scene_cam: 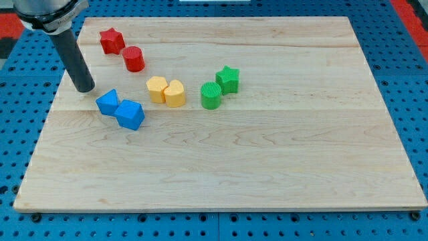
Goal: Push the green star to the top right side of the board
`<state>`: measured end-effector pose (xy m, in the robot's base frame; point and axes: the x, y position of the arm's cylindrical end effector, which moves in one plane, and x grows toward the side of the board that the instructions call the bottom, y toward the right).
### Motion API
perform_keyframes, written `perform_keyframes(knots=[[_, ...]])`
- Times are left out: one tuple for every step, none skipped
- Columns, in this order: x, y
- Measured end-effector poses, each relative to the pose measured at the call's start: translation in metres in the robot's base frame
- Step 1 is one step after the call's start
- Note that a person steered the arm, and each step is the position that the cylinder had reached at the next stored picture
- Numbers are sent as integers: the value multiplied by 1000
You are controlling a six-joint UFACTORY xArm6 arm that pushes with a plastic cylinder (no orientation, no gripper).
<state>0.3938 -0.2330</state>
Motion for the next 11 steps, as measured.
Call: perform_keyframes(knots=[[-5,5],[-6,6],[-44,51],[-61,87],[-61,87],[-64,166],[-68,182],[-68,182],[-68,182],[-63,186],[-60,199]])
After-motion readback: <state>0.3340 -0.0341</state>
